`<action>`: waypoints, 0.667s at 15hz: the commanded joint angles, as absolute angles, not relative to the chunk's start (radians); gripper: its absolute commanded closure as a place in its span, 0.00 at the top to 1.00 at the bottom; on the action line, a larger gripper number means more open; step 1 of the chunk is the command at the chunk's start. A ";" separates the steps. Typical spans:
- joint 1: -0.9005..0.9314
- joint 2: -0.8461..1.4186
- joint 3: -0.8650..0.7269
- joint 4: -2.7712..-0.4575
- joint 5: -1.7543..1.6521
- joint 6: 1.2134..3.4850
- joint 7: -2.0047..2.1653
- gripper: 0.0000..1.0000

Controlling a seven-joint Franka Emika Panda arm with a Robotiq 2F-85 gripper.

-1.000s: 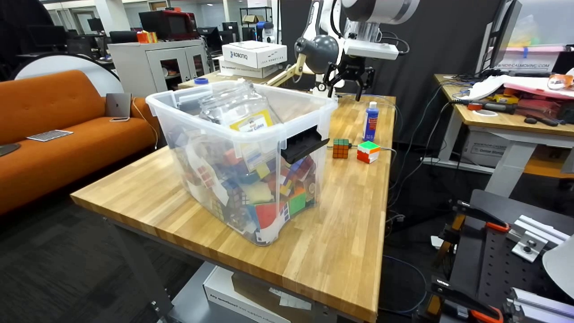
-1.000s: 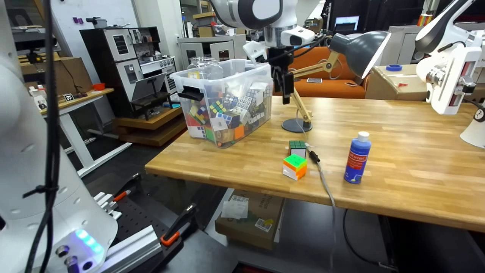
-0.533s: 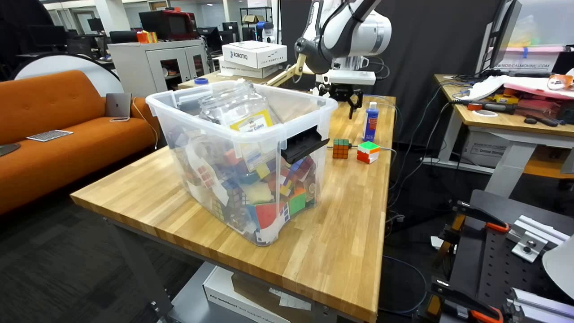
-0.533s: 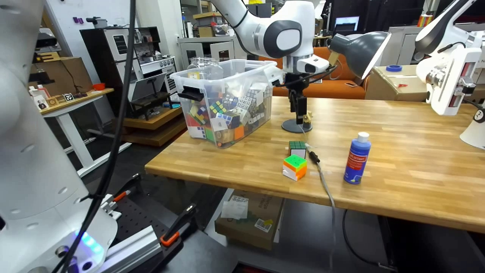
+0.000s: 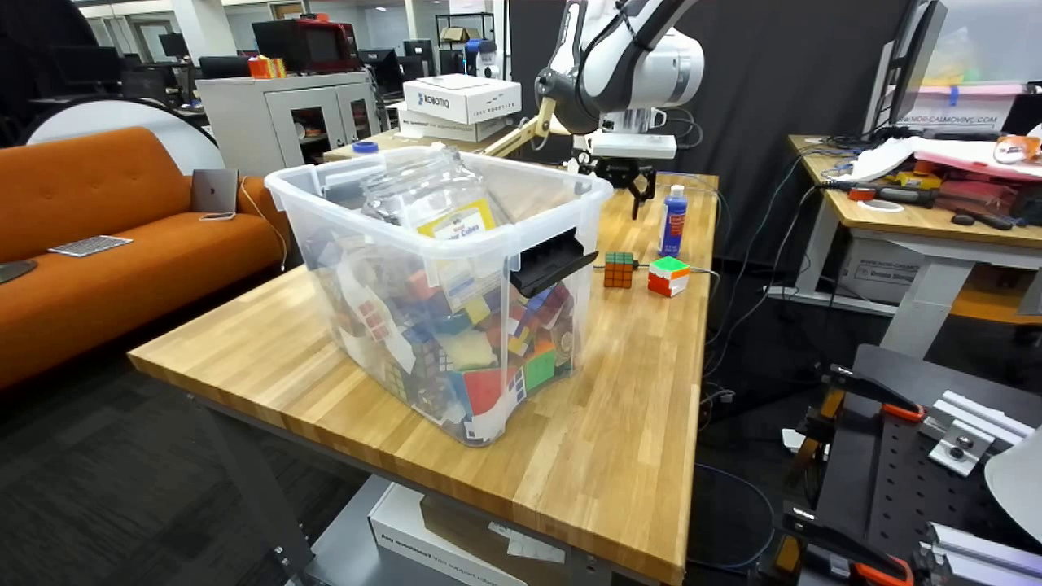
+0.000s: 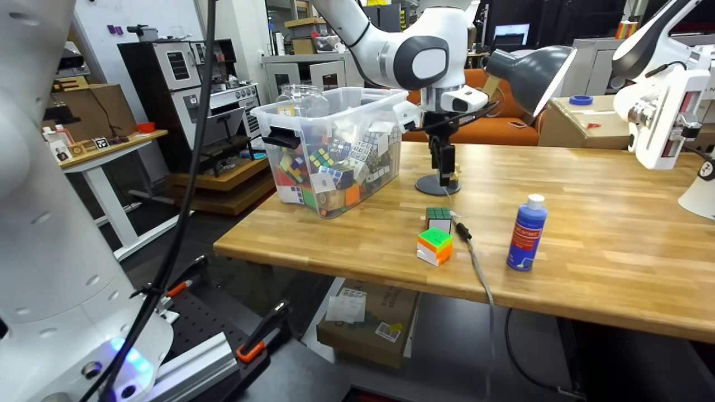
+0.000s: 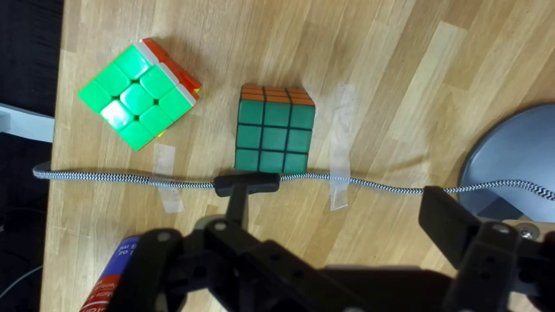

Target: Put the smaller Rubik's cube in the storage box

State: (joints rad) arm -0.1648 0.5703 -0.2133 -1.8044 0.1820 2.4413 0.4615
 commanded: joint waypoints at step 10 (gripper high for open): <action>-0.211 0.636 -0.203 -1.833 0.256 2.435 0.452 1.00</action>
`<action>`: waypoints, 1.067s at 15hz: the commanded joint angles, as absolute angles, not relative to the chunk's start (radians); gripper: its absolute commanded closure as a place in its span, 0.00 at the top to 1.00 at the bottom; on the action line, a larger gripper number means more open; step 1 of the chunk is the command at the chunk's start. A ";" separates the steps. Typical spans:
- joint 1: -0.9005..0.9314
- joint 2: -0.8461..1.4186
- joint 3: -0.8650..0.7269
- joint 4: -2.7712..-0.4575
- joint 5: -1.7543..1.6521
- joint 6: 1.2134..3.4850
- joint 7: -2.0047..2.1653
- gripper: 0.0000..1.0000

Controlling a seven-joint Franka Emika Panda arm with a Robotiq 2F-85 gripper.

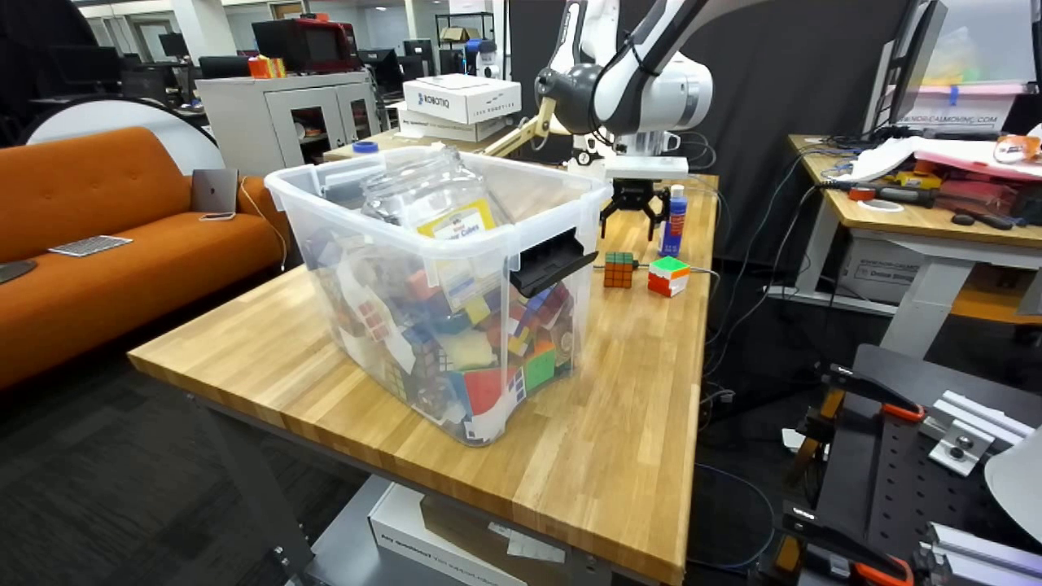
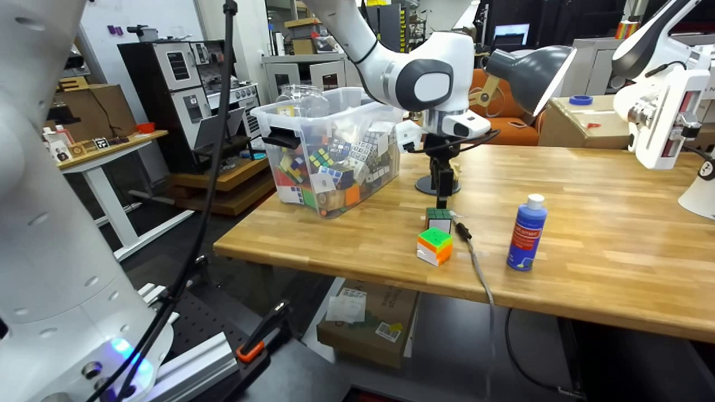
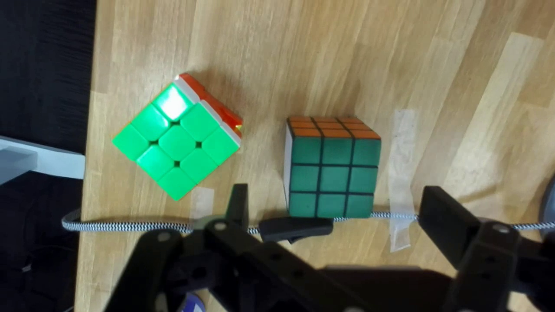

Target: Put the smaller Rubik's cube in the storage box

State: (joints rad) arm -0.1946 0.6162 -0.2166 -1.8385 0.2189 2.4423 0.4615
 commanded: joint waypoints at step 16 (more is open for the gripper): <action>-0.236 0.792 -0.186 -1.682 0.287 2.384 0.431 0.67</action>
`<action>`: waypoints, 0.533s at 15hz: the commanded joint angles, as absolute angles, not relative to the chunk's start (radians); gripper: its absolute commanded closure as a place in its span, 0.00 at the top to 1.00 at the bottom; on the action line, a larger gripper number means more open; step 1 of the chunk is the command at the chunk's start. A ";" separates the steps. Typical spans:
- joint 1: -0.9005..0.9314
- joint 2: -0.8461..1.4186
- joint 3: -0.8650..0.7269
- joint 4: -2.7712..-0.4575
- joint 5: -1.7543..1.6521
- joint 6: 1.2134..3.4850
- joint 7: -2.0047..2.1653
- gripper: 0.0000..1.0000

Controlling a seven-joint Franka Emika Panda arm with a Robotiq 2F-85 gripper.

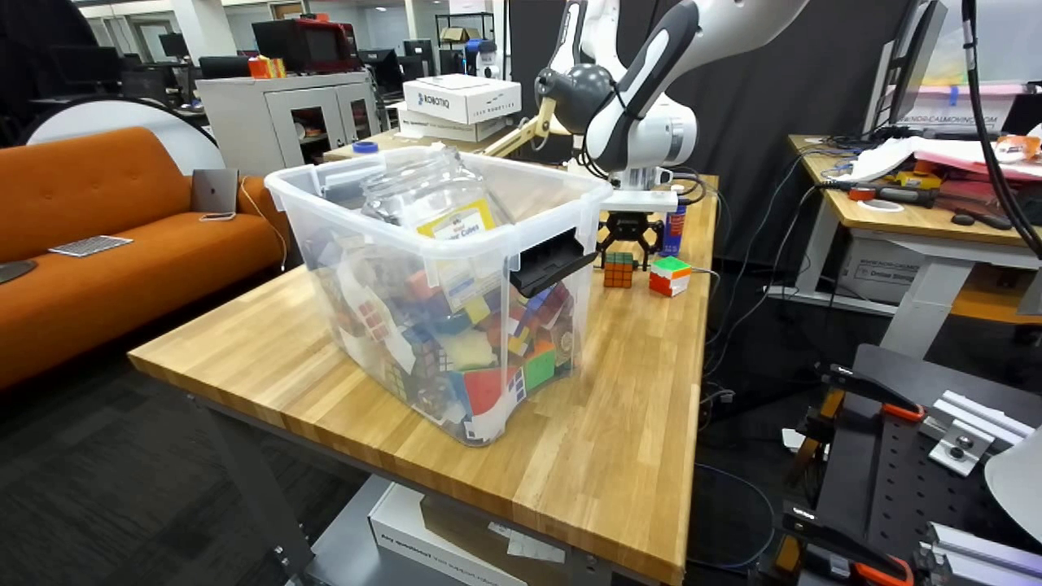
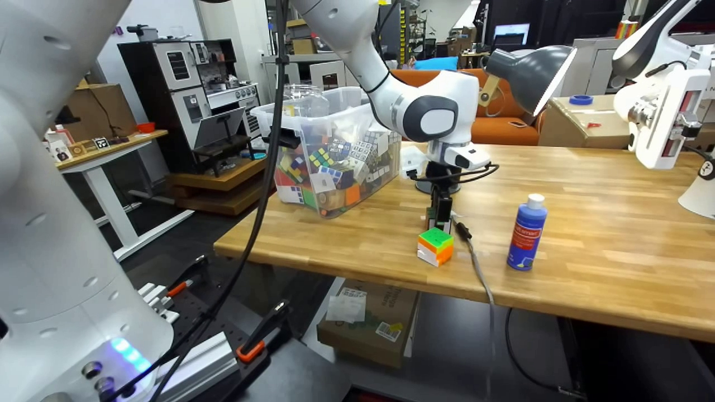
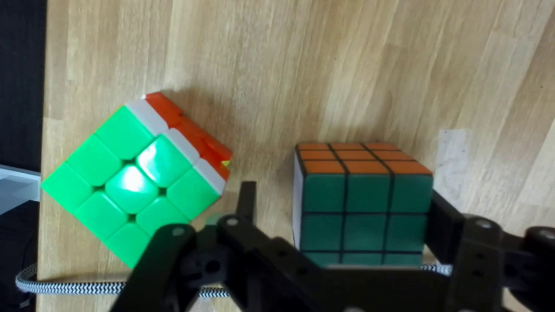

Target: Put the smaller Rubik's cube in the storage box

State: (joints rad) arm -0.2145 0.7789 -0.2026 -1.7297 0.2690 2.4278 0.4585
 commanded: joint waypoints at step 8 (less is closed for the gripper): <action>-0.225 0.687 -0.169 -1.737 0.282 2.425 0.366 0.24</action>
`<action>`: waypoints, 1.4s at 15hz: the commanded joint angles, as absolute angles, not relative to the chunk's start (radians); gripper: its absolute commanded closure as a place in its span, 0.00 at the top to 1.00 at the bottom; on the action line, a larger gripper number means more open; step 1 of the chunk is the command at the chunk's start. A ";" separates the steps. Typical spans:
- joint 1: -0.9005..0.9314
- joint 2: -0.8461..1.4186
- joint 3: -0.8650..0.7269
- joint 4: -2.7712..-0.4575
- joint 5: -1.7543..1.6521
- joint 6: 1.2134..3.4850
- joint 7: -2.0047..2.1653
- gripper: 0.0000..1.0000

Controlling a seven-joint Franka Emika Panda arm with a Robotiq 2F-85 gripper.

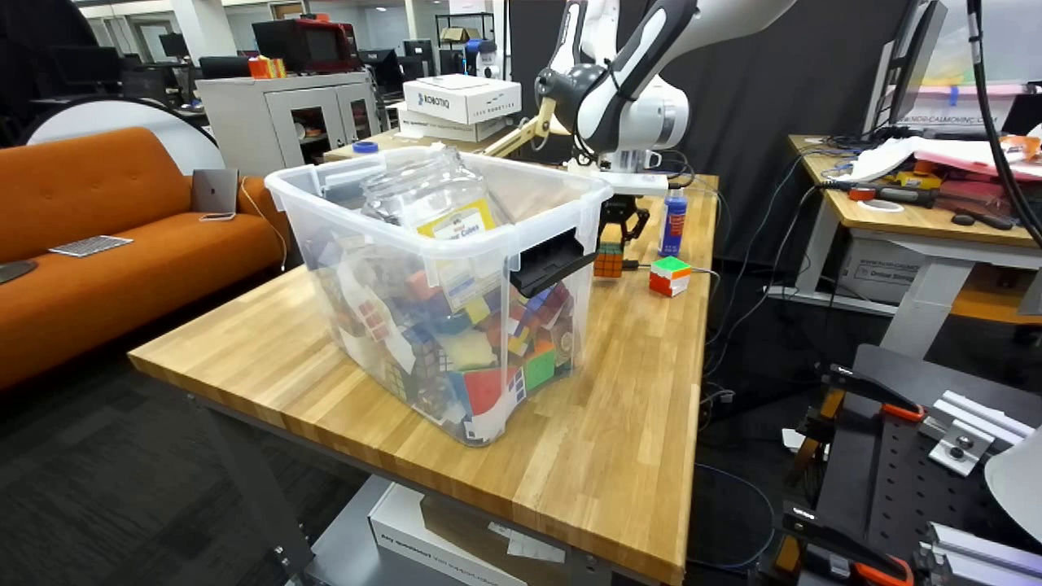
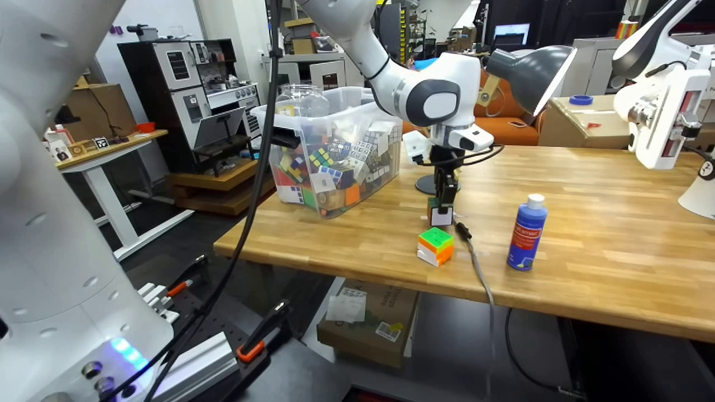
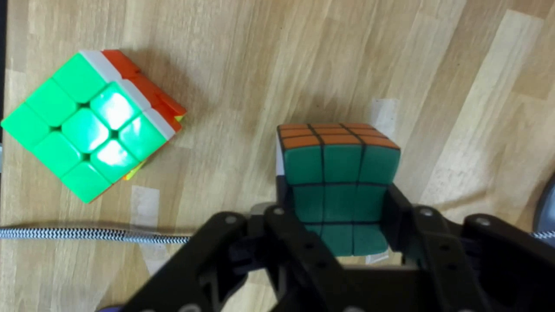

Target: Put the smaller Rubik's cube in the storage box

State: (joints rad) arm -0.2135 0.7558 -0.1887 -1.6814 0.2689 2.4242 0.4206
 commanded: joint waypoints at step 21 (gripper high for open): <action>0.047 -0.186 -0.035 -2.193 0.252 2.395 -0.032 0.22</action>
State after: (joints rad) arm 0.0208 -0.1766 -0.0362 -2.1831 0.1874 2.4192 0.1041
